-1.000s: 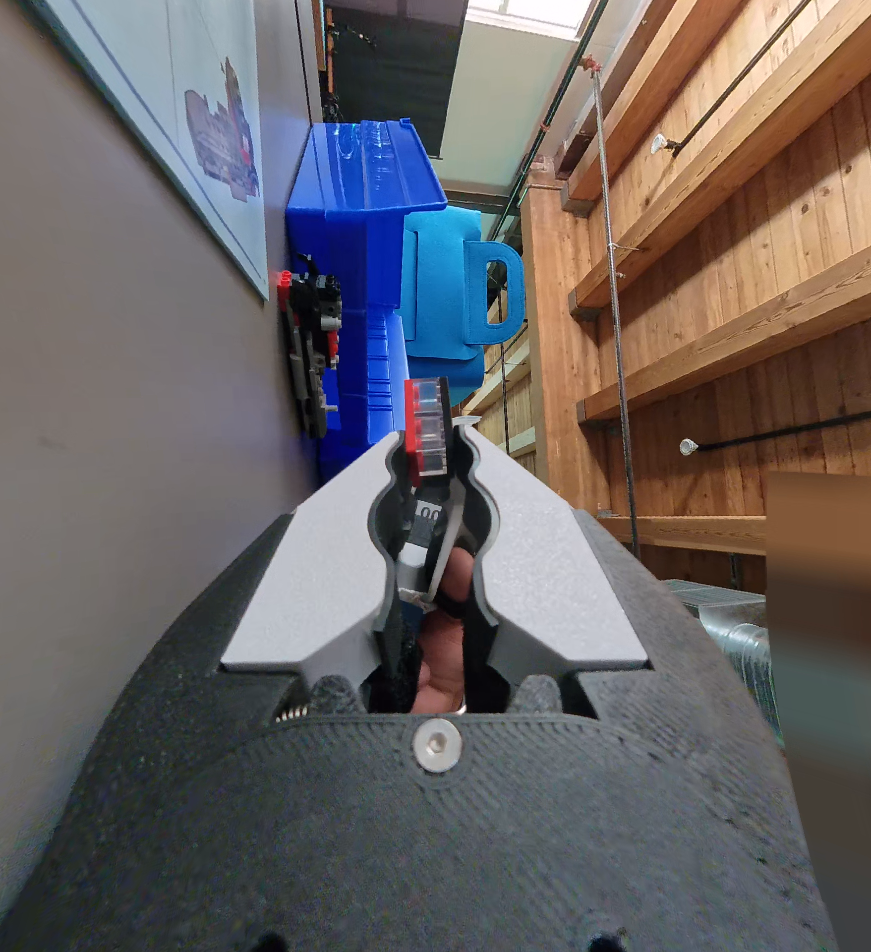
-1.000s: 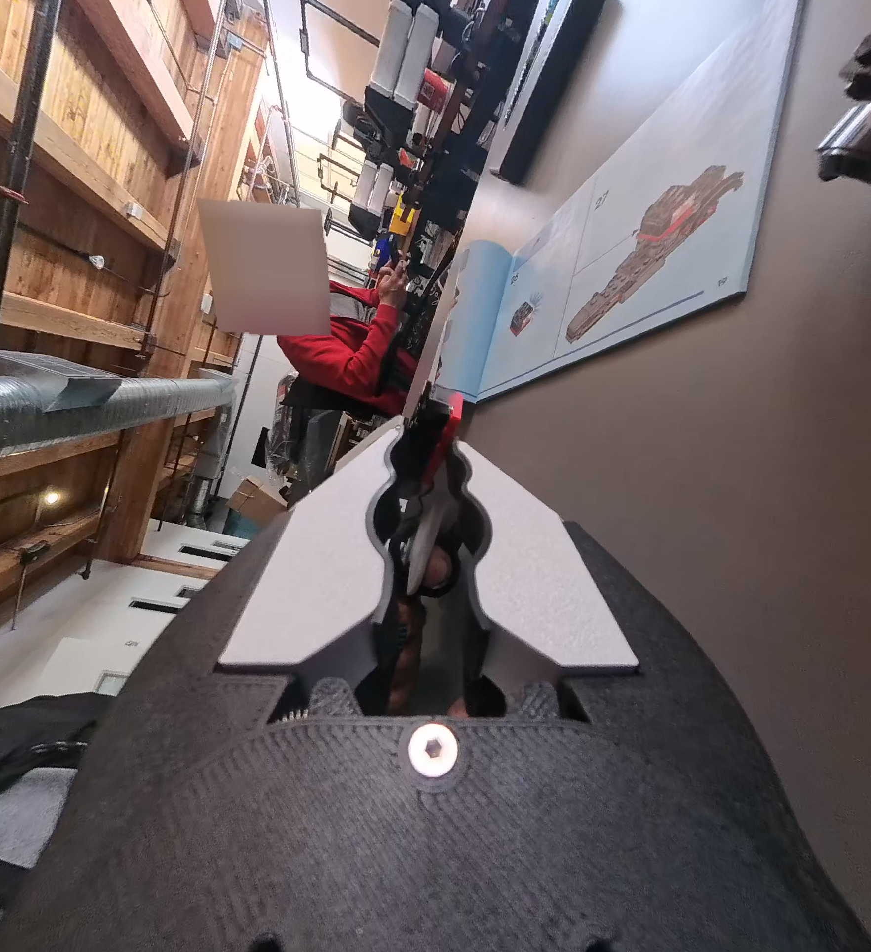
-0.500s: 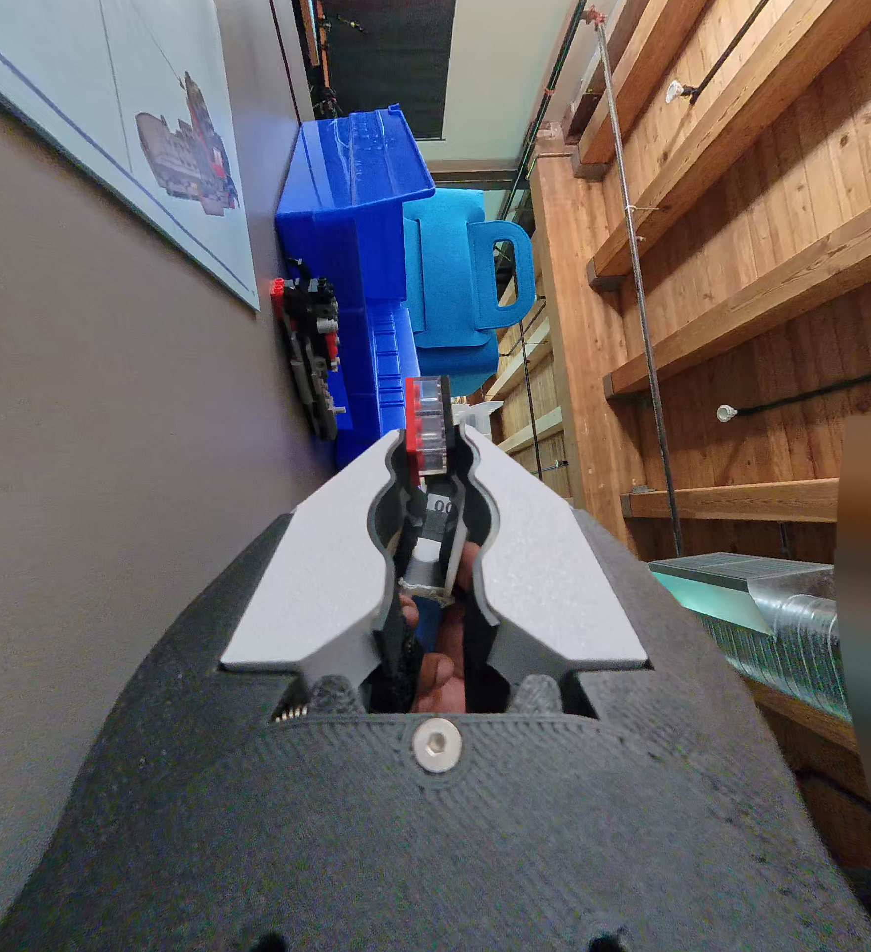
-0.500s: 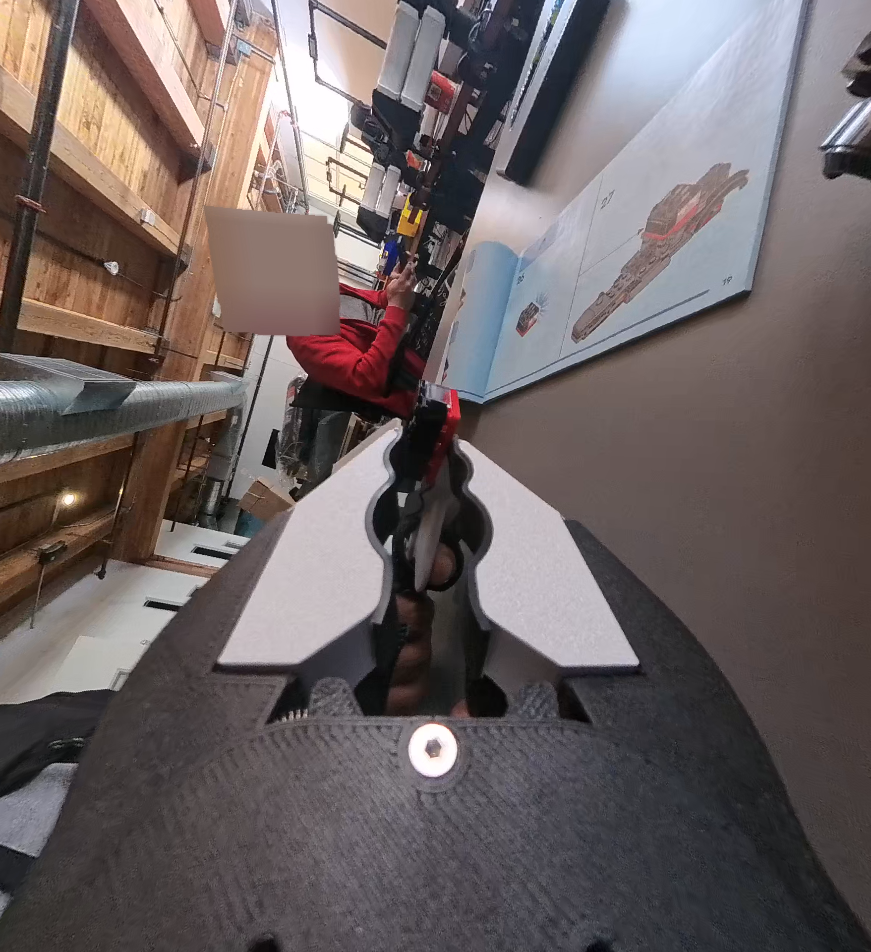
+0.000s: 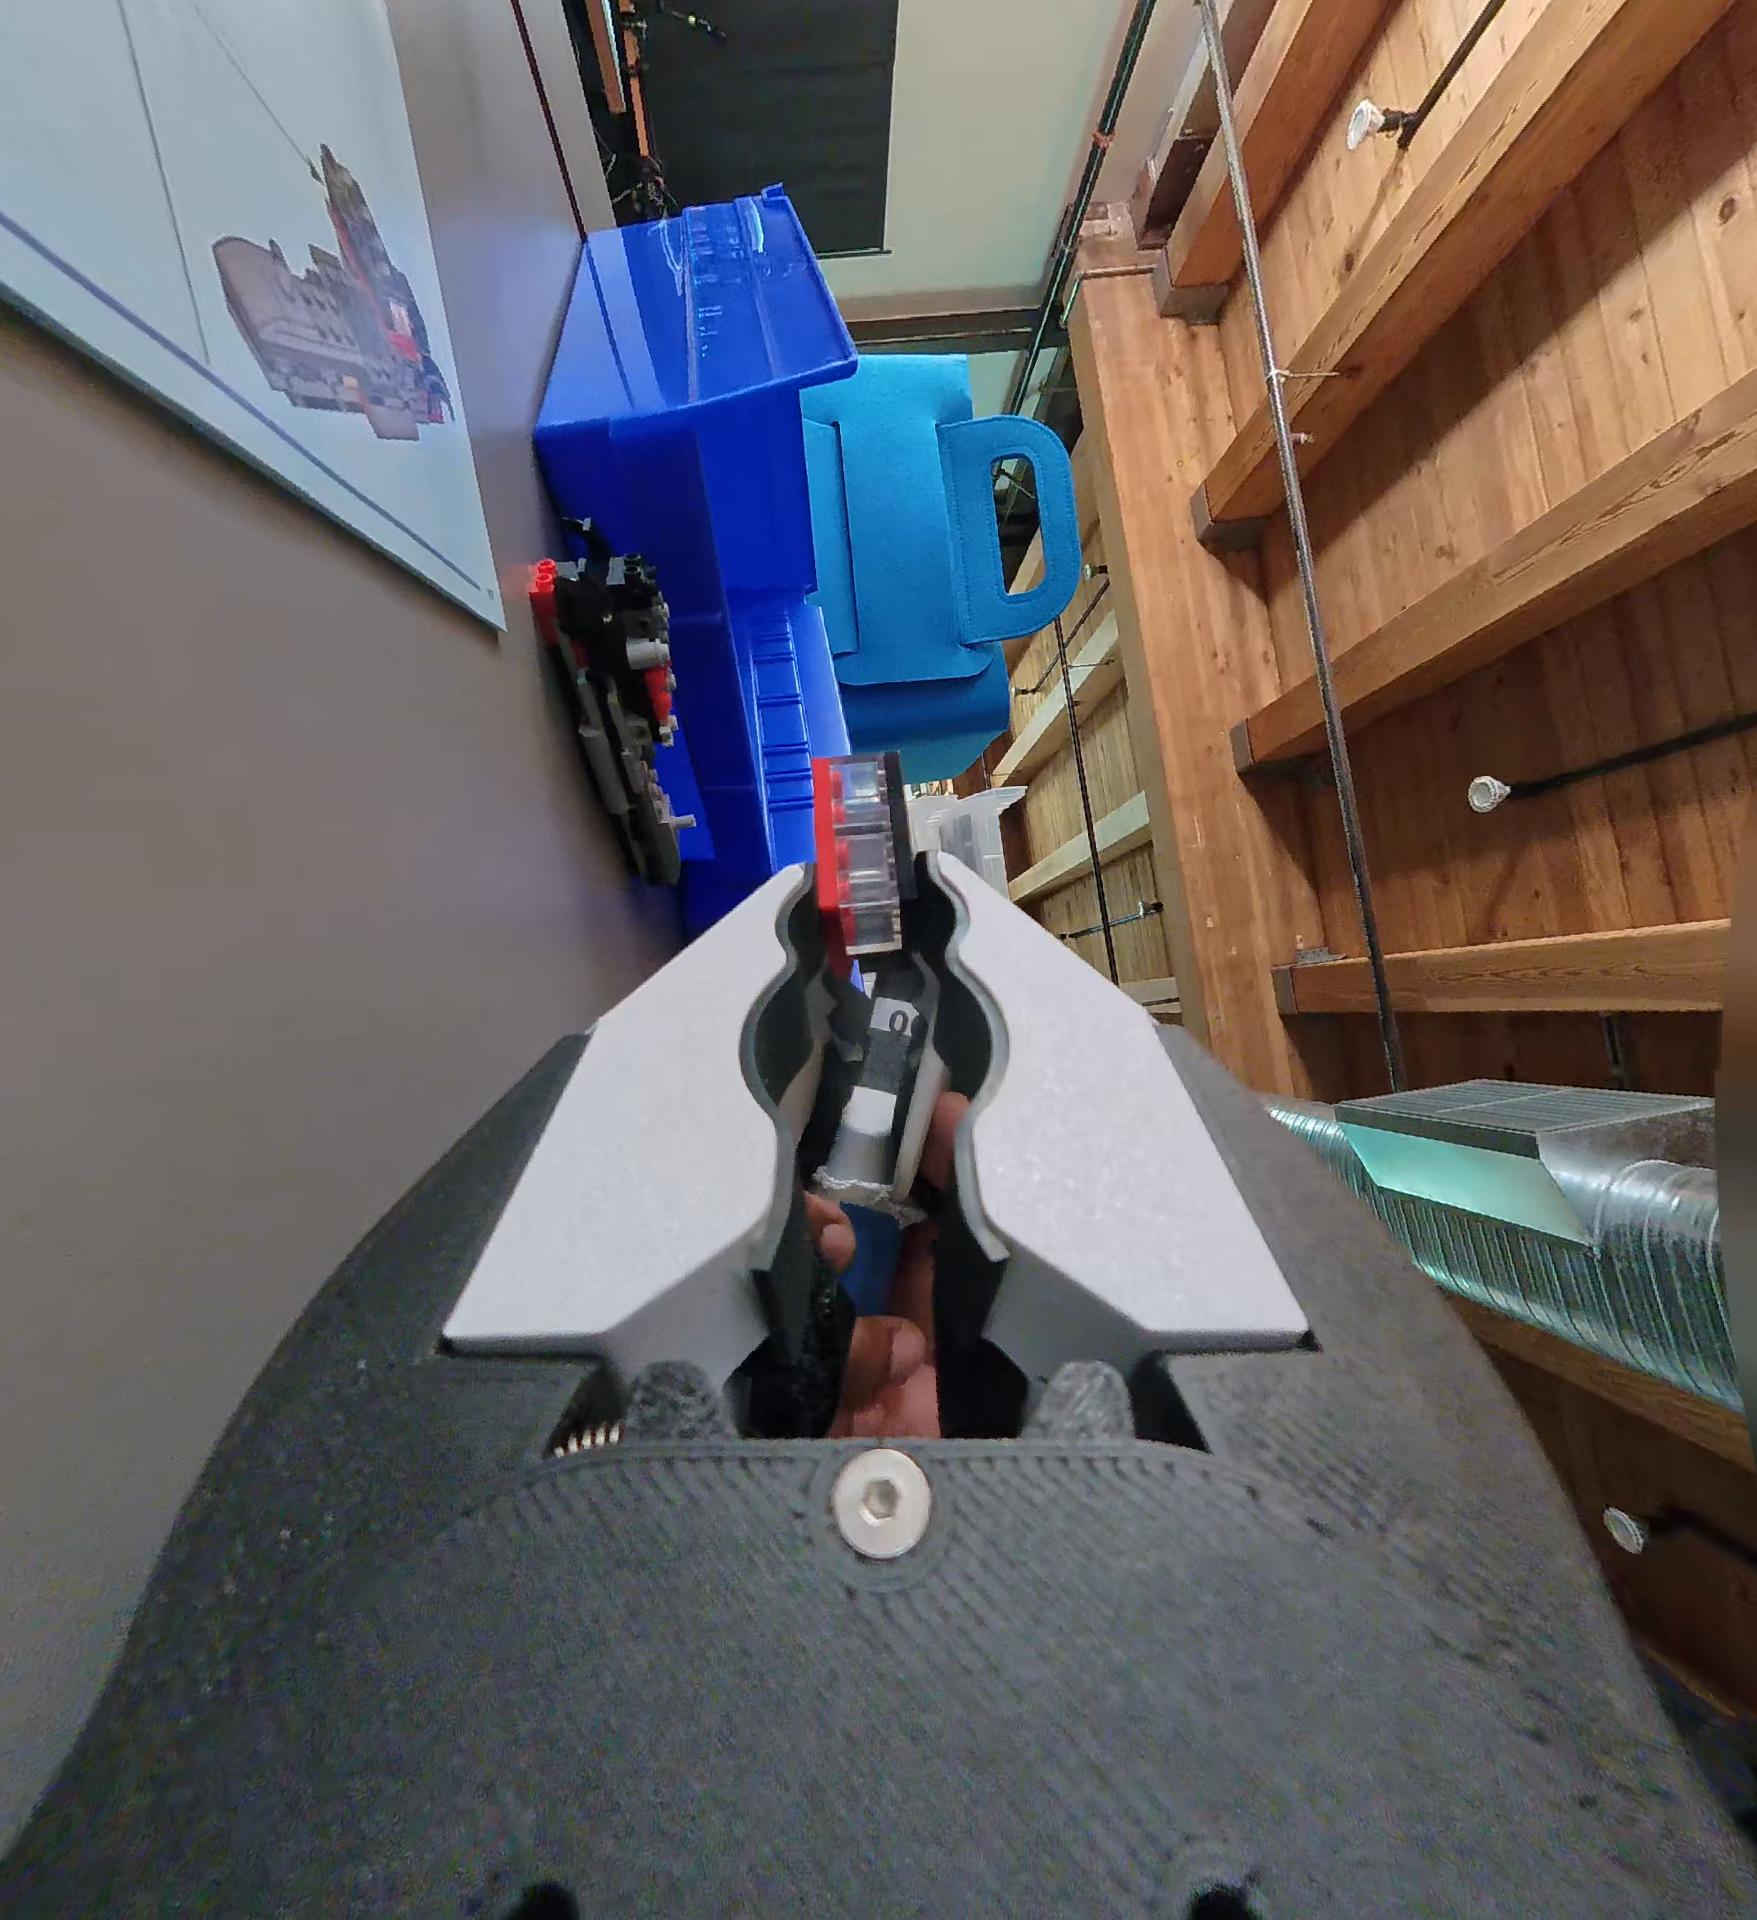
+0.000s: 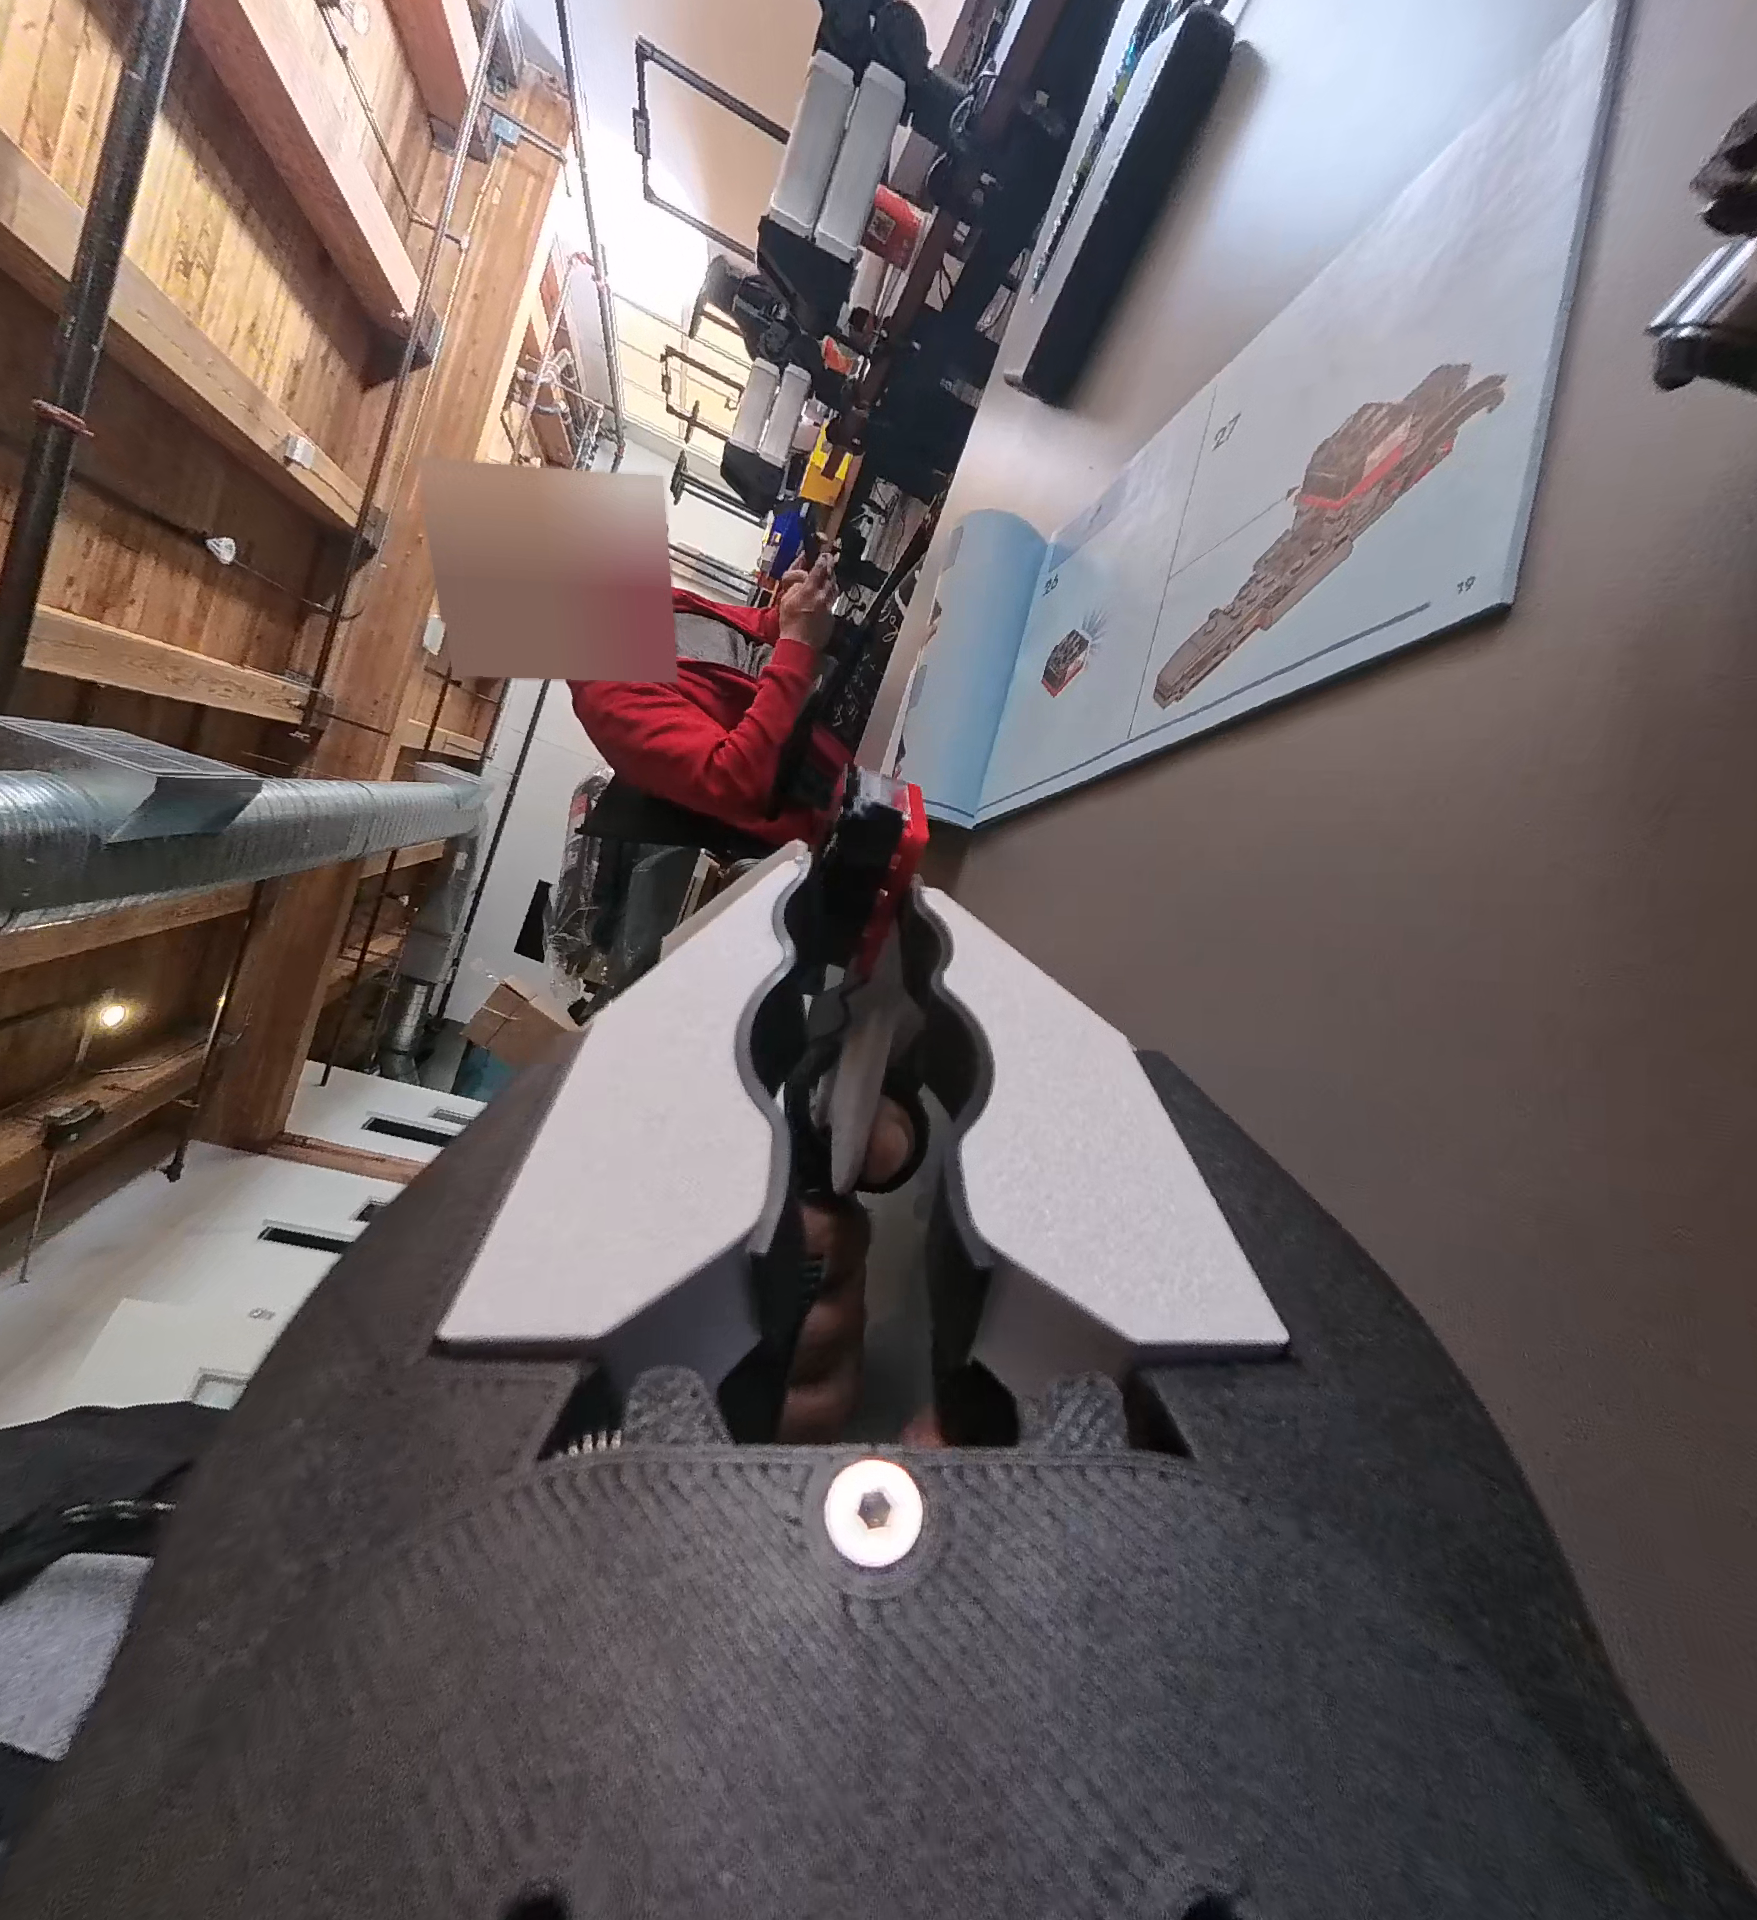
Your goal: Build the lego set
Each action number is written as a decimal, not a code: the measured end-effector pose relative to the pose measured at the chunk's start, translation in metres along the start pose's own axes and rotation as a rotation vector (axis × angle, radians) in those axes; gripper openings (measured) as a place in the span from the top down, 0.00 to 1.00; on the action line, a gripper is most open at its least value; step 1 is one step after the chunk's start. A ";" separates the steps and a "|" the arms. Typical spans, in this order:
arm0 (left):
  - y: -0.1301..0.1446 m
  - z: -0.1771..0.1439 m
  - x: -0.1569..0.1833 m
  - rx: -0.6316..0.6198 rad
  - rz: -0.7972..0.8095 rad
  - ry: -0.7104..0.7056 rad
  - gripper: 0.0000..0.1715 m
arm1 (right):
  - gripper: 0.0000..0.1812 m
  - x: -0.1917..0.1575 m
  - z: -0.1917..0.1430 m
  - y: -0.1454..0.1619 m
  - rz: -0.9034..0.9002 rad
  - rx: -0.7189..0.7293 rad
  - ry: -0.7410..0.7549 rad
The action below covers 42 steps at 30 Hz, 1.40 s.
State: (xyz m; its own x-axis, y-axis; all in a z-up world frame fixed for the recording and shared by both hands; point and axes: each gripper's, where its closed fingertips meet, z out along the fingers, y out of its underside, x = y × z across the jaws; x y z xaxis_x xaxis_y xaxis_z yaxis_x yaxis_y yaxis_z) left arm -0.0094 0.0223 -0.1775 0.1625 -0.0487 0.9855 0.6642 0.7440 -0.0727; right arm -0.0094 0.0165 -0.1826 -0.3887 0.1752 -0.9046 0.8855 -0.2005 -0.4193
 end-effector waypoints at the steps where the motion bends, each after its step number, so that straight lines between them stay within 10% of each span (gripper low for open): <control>1: 0.000 0.000 0.000 0.000 0.001 0.000 0.89 | 0.91 0.000 0.000 0.000 -0.001 0.001 0.001; 42: 0.000 0.004 0.024 -0.023 0.008 0.200 0.90 | 0.91 -0.022 -0.006 -0.009 -0.075 0.038 -0.006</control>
State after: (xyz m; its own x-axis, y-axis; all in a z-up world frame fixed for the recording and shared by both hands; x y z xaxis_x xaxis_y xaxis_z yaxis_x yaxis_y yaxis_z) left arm -0.0080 0.0238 -0.1531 0.3084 -0.1761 0.9348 0.6783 0.7297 -0.0863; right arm -0.0071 0.0202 -0.1584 -0.4551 0.1851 -0.8710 0.8437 -0.2232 -0.4883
